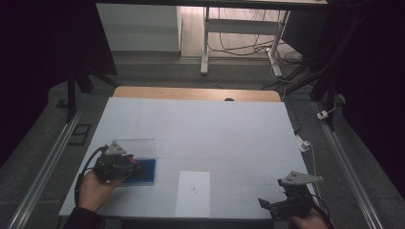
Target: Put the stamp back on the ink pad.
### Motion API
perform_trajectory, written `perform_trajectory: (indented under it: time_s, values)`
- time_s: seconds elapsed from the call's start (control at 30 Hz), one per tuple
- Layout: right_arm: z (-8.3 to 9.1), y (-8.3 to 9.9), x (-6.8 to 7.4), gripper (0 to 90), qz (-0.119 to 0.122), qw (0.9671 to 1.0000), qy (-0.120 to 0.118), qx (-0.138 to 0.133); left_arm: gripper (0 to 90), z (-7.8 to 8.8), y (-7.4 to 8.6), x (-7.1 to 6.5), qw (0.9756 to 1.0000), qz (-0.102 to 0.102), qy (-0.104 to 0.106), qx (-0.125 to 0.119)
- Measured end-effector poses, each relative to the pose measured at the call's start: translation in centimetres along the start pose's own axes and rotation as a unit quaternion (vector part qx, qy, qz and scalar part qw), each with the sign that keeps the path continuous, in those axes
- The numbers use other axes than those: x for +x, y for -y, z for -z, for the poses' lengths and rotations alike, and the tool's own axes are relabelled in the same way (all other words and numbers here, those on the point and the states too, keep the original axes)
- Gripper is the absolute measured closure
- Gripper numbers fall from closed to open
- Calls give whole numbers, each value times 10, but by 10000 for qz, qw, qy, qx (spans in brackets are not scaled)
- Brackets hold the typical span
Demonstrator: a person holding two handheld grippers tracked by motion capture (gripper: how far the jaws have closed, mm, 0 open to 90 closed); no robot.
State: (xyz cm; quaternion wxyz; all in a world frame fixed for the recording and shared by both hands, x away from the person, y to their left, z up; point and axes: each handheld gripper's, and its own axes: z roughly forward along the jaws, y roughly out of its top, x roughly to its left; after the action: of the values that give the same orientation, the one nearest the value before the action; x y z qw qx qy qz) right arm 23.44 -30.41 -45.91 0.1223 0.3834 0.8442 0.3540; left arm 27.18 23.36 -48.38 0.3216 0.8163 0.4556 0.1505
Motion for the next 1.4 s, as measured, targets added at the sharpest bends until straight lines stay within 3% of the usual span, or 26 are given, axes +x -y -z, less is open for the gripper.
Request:
perform_trajectory:
  time_s: [0.2, 0.47, 0.77, 1.0, 1.4]
  values:
    - [0, 0, 0, 0, -6, 10000, -1, 1, 583, -3, 4, 6, 9999, 67, 37, 138]
    - [0, 0, 0, 0, -4, 10000, 1, 8, 583, -12, 5, 4, 9990, -52, 67, 436]
    - [0, 0, 0, 0, 0, 10000, 8, 24, 581, -16, 6, 2, 9983, -216, 6, 549]
    - [0, 0, 0, 0, 6, 10000, 17, 31, 568, -16, 5, 4, 9983, -79, 36, 571]
    - [0, 0, 1, 0, 7, 10000, 19, 35, 315, -11, 2, 4, 9992, 263, 181, 235]
